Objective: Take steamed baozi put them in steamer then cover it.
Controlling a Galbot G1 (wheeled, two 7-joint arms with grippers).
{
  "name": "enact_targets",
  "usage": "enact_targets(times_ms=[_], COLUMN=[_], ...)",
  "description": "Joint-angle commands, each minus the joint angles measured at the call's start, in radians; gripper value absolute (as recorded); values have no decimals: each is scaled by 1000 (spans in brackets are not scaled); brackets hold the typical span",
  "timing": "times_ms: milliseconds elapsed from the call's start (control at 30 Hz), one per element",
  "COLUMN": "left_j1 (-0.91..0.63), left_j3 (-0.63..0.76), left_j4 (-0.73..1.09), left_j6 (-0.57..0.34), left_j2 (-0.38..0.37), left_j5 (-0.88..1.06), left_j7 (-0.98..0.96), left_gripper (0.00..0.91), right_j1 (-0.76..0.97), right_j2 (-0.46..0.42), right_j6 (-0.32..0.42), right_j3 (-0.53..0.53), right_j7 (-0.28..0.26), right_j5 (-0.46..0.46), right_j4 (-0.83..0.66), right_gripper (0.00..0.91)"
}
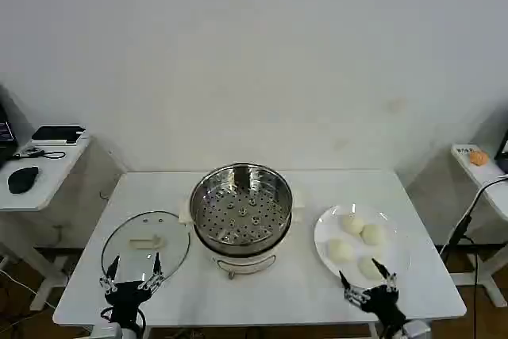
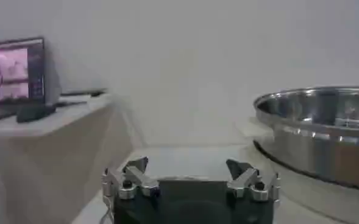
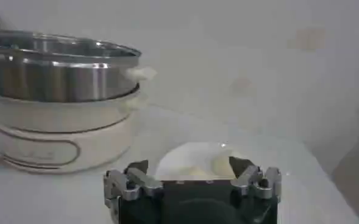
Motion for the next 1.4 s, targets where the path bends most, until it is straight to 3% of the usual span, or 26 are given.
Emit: enact_targets(times_ms=[33,100,133,267,400,433,500,533,633,667,767,867,1000,1233,1400], left_j1=[-11,-10,-8,-3,-3,-1,3,5,11,12,10,9,5,1,3], left_j3=[-8,-14,-21,-39,-49,-51,-54,-56,-62,-64,-70,-74,-82,-90,-97], left_j4=[-15,-17,-17,-15,-14,-14,-13,-13,-13,-14,-17,-19,-20,-26,-24], left_j6=[39,39,35,21,18,16,10,10,5,4,4,4,5,3,2], left_j2=[0,-2,-2,1,1,-1,-2,-2,-3,-3,-1,0,0,-4,4], left_j5=[88,115,136,197,209,212,218,218,222,222,222,224,226,233,235], left_j7=[78,95,112,156,165,165,166,166,167,166,167,169,170,173,174], left_gripper=[907,907,907,907,907,907,907,907,907,907,907,907,907,907,907], right_j1=[219,291,330,451,633,703,841,926,1127,1223,1398,1534,1632,1646,1639], right_j2=[-268,-334,-403,-551,-636,-658,-676,-687,-681,-668,-630,-595,-524,-394,-307], right_j6=[-169,-236,-246,-244,-168,-138,-98,-83,-45,-23,18,25,63,68,64], right_j3=[31,20,0,-73,-217,-306,-404,-510,-699,-836,-1023,-1178,-1353,-1411,-1427], right_j7=[-139,-231,-296,-460,-598,-648,-695,-727,-767,-782,-841,-907,-939,-926,-898], right_j5=[-83,-103,-140,-205,-272,-293,-319,-320,-330,-324,-305,-266,-261,-212,-235], right_j4=[-116,-159,-190,-276,-376,-403,-441,-475,-540,-579,-652,-700,-773,-856,-913], right_gripper=[907,907,907,907,907,907,907,907,907,907,907,907,907,907,907])
